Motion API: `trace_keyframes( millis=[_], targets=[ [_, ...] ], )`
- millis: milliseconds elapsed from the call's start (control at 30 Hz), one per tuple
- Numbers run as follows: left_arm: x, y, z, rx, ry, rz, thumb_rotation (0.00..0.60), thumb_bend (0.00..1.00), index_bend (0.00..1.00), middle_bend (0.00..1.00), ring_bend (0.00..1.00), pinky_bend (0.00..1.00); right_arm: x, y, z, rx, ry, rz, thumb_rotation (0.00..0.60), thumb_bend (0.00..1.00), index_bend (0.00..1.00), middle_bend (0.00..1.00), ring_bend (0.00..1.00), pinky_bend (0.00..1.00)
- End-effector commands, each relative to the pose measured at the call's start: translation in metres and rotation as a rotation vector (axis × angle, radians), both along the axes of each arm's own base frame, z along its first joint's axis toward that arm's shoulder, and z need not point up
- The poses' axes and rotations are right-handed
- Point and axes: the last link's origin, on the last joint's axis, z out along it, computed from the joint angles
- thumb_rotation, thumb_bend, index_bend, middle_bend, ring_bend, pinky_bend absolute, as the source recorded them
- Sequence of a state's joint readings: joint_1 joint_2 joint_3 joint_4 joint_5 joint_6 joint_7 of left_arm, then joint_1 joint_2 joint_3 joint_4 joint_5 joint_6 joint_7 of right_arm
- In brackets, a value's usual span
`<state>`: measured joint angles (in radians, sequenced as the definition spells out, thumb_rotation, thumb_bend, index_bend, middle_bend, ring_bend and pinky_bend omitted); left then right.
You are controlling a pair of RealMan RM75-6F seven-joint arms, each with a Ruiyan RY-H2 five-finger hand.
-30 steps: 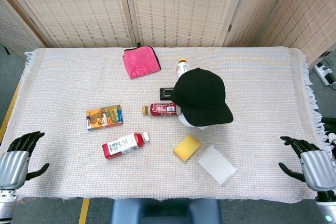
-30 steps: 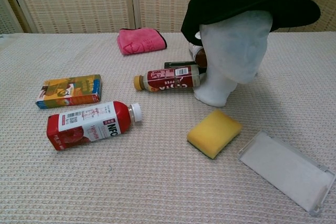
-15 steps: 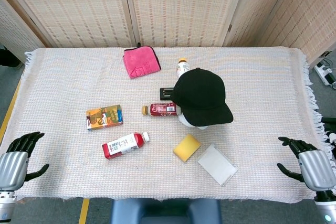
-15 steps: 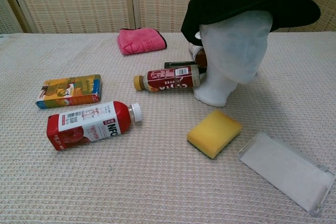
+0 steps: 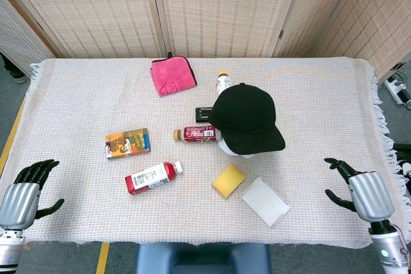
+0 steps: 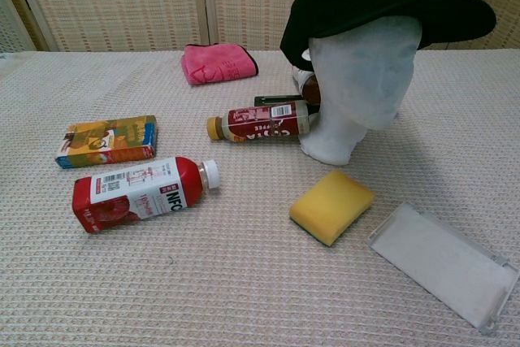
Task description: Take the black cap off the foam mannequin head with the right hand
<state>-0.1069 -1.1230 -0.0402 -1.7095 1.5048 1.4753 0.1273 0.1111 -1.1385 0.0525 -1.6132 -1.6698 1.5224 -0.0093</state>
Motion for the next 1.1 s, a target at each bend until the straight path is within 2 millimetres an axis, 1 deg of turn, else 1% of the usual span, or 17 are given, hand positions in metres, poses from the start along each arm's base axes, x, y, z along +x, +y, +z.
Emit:
trace_keyframes(
  millis=[33, 400, 600, 767, 900, 1000, 1100],
  targets=[
    [0.0, 0.0, 0.0, 0.001, -0.002, 0.0, 0.6, 0.22, 0.2, 0.2, 0.17, 0.21, 0.018, -0.018, -0.007, 0.0, -0.017, 0.051, 0.598, 0.12, 0.23, 0.39, 0.82, 0.96],
    [0.0, 0.002, 0.002, 0.008, 0.001, 0.0, 0.6, 0.22, 0.2, 0.2, 0.17, 0.21, 0.082, -0.078, -0.028, -0.01, -0.103, 0.195, 0.6, 0.12, 0.22, 0.38, 0.83, 0.97],
    [-0.002, 0.001, 0.003, 0.014, 0.0, 0.004, 0.6, 0.22, 0.2, 0.2, 0.17, 0.21, 0.11, -0.094, -0.045, -0.011, -0.122, 0.262, 0.6, 0.14, 0.27, 0.38, 0.83, 0.97],
    [-0.004, 0.0, 0.005, 0.018, 0.004, 0.013, 0.6, 0.22, 0.2, 0.2, 0.17, 0.21, 0.12, -0.103, -0.053, -0.04, -0.144, 0.283, 0.6, 0.19, 0.34, 0.43, 0.85, 0.98],
    [-0.005, 0.0, 0.006, 0.02, 0.003, 0.019, 0.6, 0.22, 0.2, 0.19, 0.17, 0.21, 0.124, -0.11, -0.059, -0.064, -0.145, 0.296, 0.6, 0.24, 0.43, 0.49, 0.87, 1.0],
    [-0.005, 0.0, 0.007, 0.019, 0.004, 0.017, 0.6, 0.22, 0.2, 0.19, 0.17, 0.21, 0.125, -0.116, -0.064, -0.071, -0.159, 0.302, 0.6, 0.28, 0.52, 0.55, 0.88, 1.0],
    [-0.005, 0.0, 0.007, 0.02, 0.004, 0.02, 0.6, 0.22, 0.2, 0.19, 0.17, 0.21, 0.127, -0.119, -0.067, -0.089, -0.186, 0.321, 0.6, 0.33, 0.66, 0.64, 0.91, 1.0]
  ],
)
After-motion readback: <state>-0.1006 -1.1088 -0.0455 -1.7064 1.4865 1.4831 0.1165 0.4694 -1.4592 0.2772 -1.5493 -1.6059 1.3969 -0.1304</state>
